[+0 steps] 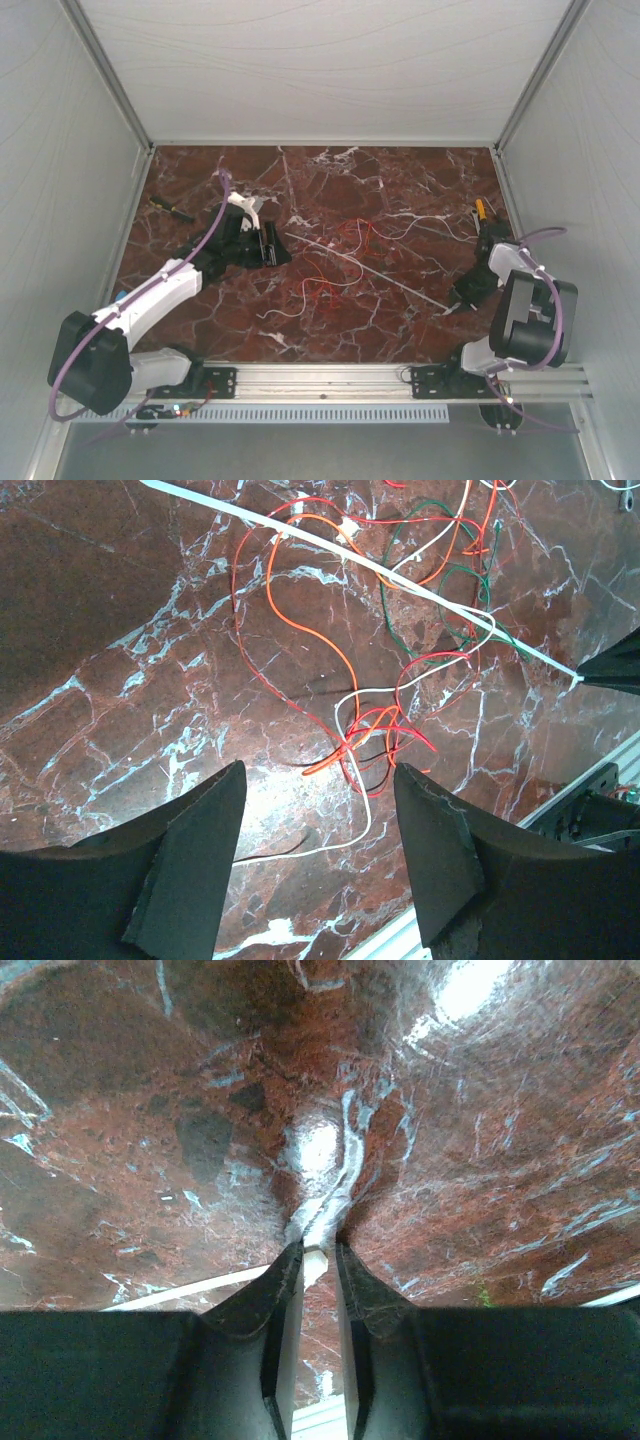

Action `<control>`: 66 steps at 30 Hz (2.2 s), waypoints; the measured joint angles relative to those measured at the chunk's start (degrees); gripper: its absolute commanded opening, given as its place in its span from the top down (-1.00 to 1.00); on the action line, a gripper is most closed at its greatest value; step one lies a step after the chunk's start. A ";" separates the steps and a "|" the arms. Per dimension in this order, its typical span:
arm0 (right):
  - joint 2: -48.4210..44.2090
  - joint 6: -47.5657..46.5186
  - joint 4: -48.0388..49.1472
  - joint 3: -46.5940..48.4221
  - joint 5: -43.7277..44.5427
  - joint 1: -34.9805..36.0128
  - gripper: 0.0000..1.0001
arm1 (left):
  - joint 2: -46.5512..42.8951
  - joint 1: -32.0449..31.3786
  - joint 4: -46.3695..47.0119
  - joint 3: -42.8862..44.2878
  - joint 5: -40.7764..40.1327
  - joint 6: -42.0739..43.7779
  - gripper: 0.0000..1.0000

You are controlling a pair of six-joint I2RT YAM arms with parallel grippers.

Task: Zip-tie the wires
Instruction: Pick up the ribbon at the center of the board.

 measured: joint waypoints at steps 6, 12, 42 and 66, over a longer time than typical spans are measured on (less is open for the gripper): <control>-0.04 -0.22 0.02 -0.24 -0.04 -0.37 0.73 | 0.00 0.00 0.02 0.00 0.00 -0.02 -0.22; -0.11 -0.44 0.11 -0.26 -0.50 -0.39 0.55 | 0.00 0.00 0.02 0.00 0.00 -0.02 -0.22; -1.86 -0.98 -1.16 -0.48 0.11 3.21 0.68 | 0.79 0.00 0.70 0.00 0.11 -0.04 -0.20; -3.78 0.04 -4.70 5.53 -0.46 5.16 1.00 | 1.11 0.00 -0.96 2.47 0.35 -0.02 -0.19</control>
